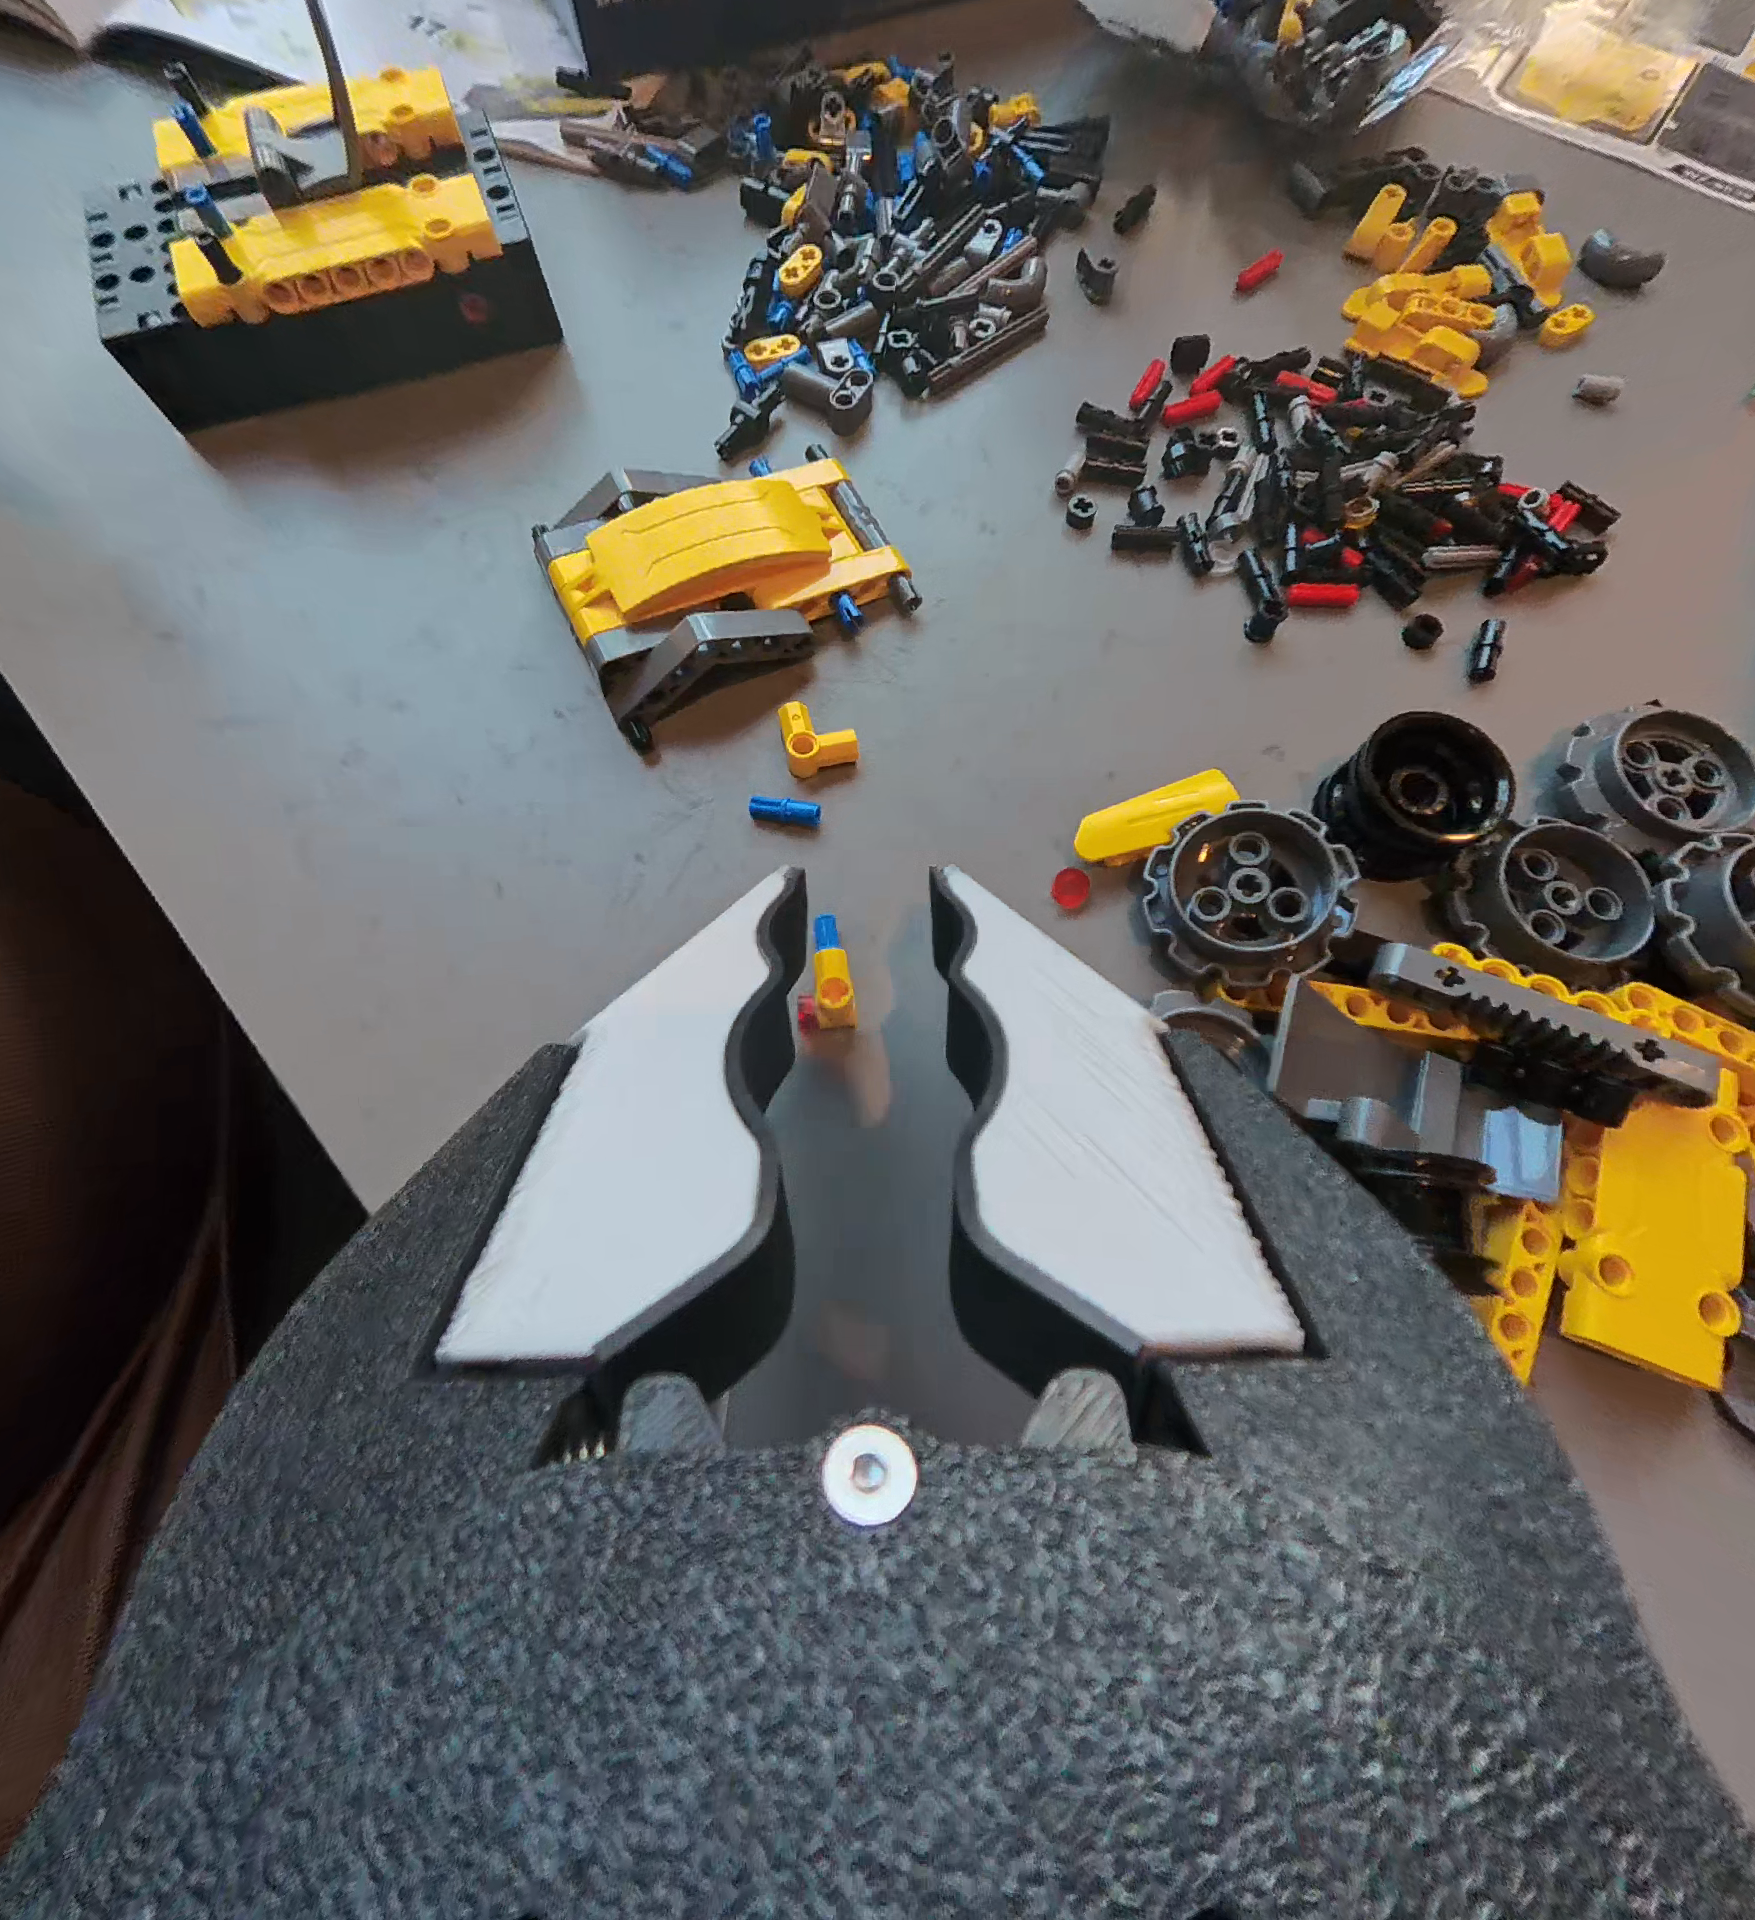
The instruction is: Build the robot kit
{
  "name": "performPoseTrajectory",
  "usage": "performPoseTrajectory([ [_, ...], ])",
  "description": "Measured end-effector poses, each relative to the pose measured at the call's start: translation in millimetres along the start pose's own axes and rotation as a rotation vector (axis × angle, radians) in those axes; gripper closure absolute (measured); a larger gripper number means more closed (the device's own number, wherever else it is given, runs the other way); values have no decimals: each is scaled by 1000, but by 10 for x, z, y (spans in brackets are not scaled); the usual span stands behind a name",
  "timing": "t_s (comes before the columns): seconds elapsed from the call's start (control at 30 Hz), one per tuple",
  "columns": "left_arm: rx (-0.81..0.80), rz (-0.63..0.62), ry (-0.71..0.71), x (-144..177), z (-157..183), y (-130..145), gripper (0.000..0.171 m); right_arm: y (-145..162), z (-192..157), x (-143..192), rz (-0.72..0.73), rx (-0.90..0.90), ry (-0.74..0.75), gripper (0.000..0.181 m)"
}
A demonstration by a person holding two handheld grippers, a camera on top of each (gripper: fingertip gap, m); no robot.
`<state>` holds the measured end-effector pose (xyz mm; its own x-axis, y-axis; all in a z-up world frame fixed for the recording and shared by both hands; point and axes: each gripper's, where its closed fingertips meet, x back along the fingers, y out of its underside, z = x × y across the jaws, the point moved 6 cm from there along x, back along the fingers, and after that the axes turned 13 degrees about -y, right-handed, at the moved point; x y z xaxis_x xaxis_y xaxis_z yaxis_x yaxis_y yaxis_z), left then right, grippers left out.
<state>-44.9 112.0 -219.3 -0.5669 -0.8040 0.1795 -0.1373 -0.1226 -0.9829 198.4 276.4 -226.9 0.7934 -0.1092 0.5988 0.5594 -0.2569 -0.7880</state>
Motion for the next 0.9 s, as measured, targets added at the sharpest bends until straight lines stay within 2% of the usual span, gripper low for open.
performPoseTrajectory([
  [0.2,-39,-1,-3,-27,43,33,160,-76,51,38,88,23,68,158],
  [0.47,-43,8,-6,-23,46,36,161,-140,16,-7,102,15,17,159],
  [0.67,-18,4,-9,-37,31,28,163,-218,-51,-243,-78,100,-70,154],
  [0.9,-43,4,-14,-38,47,40,164,-274,20,-456,-277,241,-137,161],
])
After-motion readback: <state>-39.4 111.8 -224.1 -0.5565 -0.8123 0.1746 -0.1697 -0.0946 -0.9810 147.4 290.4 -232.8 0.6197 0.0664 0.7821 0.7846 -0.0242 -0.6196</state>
